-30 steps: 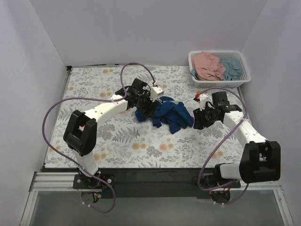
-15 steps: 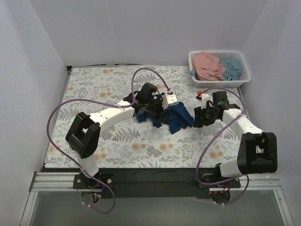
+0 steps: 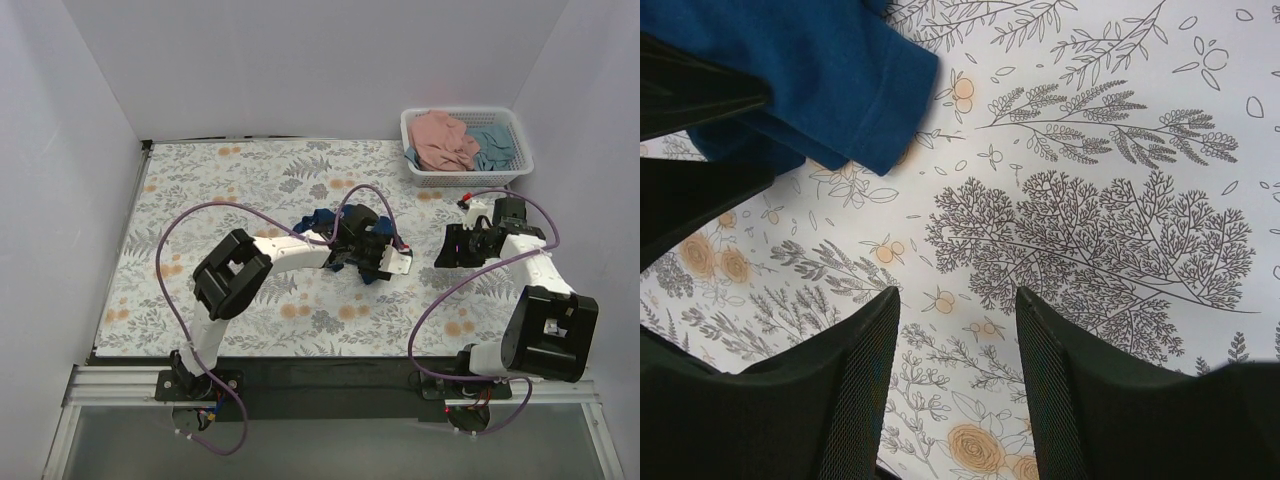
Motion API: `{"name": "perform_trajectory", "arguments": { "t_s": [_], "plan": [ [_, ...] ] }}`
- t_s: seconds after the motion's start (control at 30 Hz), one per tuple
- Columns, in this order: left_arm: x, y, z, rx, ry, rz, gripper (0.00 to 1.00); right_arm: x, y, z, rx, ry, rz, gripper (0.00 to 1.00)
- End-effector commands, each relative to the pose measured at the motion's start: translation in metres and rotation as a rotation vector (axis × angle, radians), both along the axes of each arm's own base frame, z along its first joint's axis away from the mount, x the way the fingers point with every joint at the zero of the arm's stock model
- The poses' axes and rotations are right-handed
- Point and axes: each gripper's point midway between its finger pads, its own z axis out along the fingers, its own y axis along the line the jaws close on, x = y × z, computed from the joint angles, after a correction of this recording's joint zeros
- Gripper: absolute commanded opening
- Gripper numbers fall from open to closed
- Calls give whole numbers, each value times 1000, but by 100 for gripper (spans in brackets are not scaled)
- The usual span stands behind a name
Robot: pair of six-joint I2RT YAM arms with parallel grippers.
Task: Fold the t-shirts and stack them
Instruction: Flatten the tshirt out
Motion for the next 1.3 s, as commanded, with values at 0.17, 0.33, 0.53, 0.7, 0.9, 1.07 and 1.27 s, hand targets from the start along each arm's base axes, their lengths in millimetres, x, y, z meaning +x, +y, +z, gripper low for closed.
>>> {"name": "perform_trajectory", "arguments": {
  "t_s": [0.17,0.33,0.53,0.7,0.9,1.07,1.27],
  "plan": [
    [29,-22,12,-53,-133,8,52,2,1,18,42,-48,8,56],
    [23,-28,26,-100,-136,-12,51,1,2,18,55,-43,11,57],
    [17,-35,48,-155,-137,-42,46,-1,4,15,69,-33,17,56],
    [14,-39,48,-166,-128,-64,43,-1,4,19,77,-44,14,57],
    [-7,-42,59,-200,-99,-140,44,0,5,24,101,-55,11,57],
    [-2,-44,48,-183,-106,-135,45,-1,6,23,114,-51,12,57],
    [17,-49,27,-142,-164,-99,44,-1,4,25,115,-58,3,57]
  ]
}}
